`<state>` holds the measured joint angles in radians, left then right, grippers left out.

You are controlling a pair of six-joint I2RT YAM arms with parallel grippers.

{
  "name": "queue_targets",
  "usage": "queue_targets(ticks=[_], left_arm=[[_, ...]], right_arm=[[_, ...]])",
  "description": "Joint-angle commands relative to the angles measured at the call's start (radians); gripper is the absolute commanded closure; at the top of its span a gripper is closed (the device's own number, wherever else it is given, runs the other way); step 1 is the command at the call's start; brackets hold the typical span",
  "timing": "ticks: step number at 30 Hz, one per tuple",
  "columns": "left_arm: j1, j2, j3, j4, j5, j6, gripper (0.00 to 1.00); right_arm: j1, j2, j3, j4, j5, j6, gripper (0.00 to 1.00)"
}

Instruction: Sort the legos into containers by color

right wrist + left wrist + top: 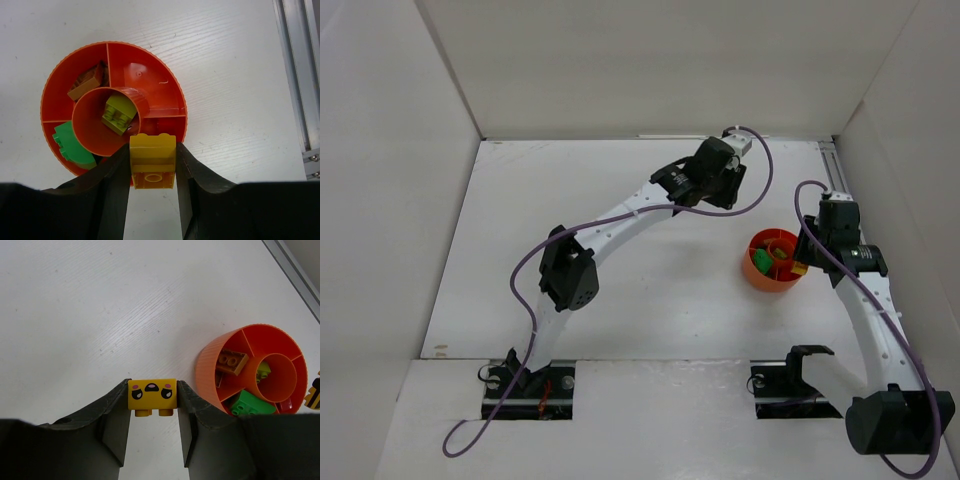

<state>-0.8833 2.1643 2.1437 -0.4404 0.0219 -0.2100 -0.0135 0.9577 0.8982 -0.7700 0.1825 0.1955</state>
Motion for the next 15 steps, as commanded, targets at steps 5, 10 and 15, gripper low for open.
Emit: queue_targets(ticks=[5, 10, 15], left_arm=[[0.007, -0.046, 0.05, 0.002, -0.008, 0.012, 1.0], [0.007, -0.046, 0.05, 0.002, -0.008, 0.012, 1.0], [0.017, -0.046, 0.05, -0.007, -0.008, 0.012, 1.0]], right_arm=[[-0.006, -0.019, 0.002, 0.04, 0.005, 0.001, 0.94], [-0.006, -0.028, 0.002, 0.04, 0.015, 0.001, 0.94], [-0.006, -0.028, 0.002, 0.04, 0.006, 0.001, 0.94]])
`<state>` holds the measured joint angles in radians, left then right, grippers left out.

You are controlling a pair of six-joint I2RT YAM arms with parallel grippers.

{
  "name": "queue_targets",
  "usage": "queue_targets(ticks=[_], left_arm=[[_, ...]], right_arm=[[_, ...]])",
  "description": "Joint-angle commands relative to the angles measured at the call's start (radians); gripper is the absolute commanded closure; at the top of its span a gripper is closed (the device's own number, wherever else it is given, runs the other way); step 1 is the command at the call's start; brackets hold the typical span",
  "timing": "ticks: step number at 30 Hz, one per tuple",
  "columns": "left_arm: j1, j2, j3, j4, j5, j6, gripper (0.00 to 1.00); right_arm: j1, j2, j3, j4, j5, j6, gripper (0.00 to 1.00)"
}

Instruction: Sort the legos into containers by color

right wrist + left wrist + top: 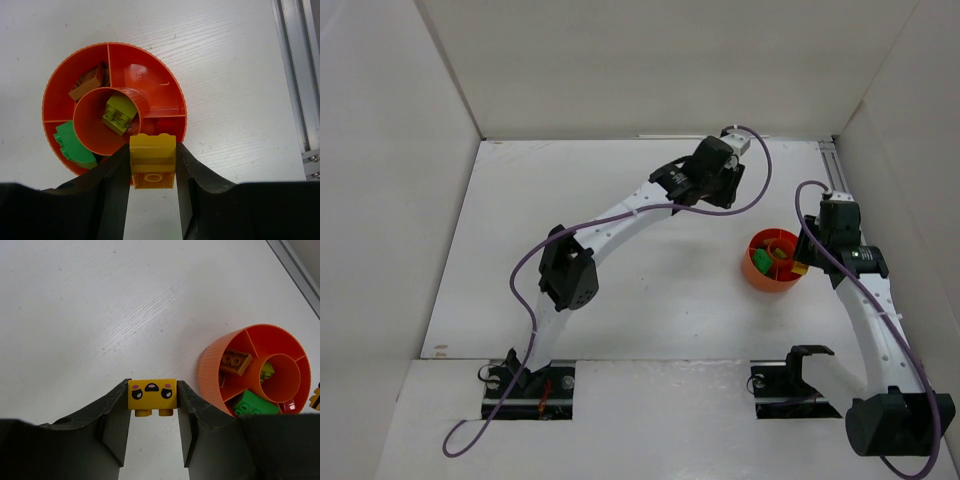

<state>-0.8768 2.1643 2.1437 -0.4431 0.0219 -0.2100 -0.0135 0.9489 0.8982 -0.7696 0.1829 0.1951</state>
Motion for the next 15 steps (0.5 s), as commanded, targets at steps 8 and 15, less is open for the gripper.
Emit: queue_targets(ticks=[8, 15], left_arm=[[0.01, -0.046, 0.03, 0.004, -0.019, -0.006, 1.0], [0.01, -0.055, 0.019, 0.004, -0.019, -0.006, 1.0]], right_arm=[[-0.006, -0.029, 0.002, 0.039, 0.006, 0.001, 0.94], [-0.006, -0.029, -0.007, 0.049, 0.006, 0.001, 0.94]])
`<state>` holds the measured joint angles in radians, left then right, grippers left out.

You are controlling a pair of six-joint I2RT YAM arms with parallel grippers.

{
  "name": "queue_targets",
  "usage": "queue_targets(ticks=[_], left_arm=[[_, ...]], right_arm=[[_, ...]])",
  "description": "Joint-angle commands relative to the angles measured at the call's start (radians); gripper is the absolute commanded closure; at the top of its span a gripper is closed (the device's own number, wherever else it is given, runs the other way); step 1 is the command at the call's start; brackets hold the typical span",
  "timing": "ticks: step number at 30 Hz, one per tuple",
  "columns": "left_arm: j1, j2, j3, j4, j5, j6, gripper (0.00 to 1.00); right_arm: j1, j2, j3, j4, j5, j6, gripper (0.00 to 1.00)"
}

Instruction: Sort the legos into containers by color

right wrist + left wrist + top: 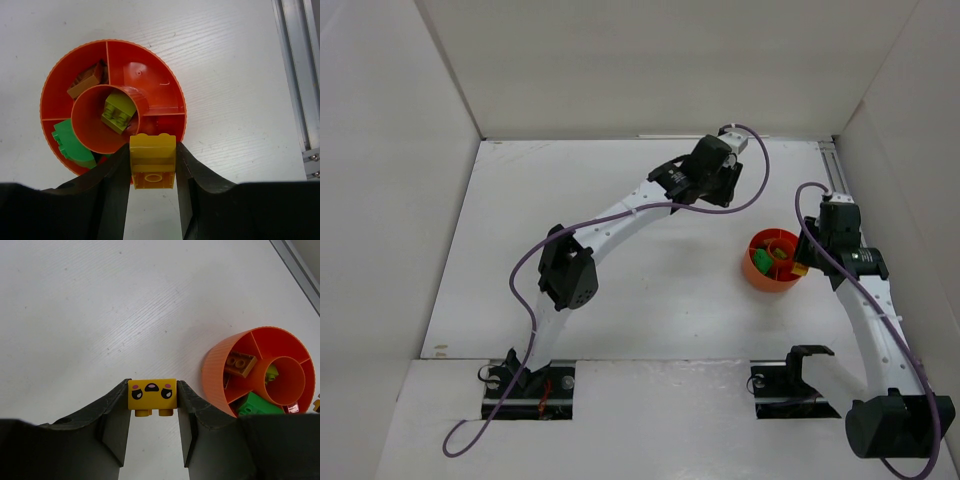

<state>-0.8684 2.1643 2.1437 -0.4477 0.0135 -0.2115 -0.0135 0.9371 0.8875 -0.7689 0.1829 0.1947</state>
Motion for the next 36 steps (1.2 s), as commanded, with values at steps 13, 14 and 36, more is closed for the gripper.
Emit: queue_targets(ticks=[13, 14, 36], left_arm=[[0.002, -0.073, 0.001, 0.0, -0.01, -0.005, 1.0], [0.002, -0.073, 0.001, 0.0, -0.01, -0.014, 1.0], [0.002, -0.101, -0.059, 0.018, 0.008, 0.004, 1.0]], right_arm=[[-0.006, -0.035, -0.005, 0.088, 0.006, 0.002, 0.94], [-0.006, -0.035, -0.005, 0.088, 0.006, 0.002, 0.94], [-0.006, -0.026, -0.015, 0.243, -0.031, -0.017, 0.94]])
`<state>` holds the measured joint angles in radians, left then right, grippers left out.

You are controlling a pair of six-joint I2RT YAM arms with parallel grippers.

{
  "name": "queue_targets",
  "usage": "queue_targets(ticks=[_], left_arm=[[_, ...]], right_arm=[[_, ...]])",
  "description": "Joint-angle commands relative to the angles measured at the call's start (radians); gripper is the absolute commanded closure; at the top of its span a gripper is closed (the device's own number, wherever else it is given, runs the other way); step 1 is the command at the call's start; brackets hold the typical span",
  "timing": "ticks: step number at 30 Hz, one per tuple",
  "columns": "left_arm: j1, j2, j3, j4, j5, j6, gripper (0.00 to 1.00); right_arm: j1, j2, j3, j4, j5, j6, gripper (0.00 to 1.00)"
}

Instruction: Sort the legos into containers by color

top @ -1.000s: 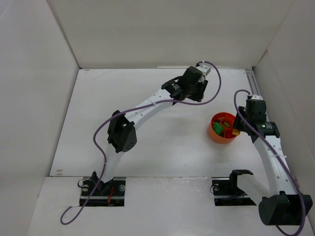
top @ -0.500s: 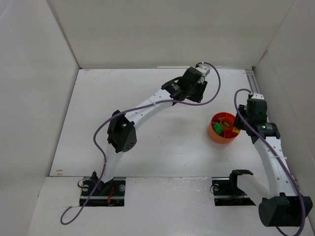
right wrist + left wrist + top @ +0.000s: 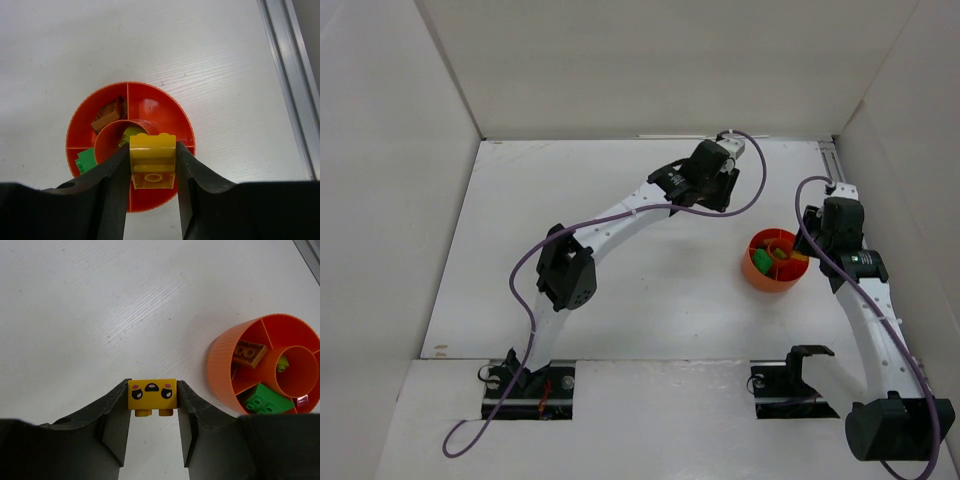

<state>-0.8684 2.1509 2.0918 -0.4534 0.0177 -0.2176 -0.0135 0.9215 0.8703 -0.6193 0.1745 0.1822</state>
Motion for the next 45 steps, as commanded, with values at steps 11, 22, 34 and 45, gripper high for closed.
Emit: queue_targets(ticks=[11, 22, 34, 45], left_arm=[[0.002, -0.068, 0.046, 0.024, 0.004, 0.021, 1.0], [0.002, -0.068, 0.056, -0.004, -0.039, 0.021, 1.0], [0.002, -0.068, 0.056, -0.004, -0.03, 0.012, 1.0], [0.002, -0.068, 0.047, -0.013, -0.012, 0.003, 1.0]], right_arm=[[-0.006, 0.075, 0.002, 0.163, 0.059, -0.009, 0.91], [-0.006, 0.183, -0.007, 0.288, 0.117, 0.065, 0.87], [-0.006, 0.194, -0.025, 0.248, 0.195, 0.121, 0.8], [-0.006, 0.185, -0.053, 0.193, 0.164, 0.171, 0.49]])
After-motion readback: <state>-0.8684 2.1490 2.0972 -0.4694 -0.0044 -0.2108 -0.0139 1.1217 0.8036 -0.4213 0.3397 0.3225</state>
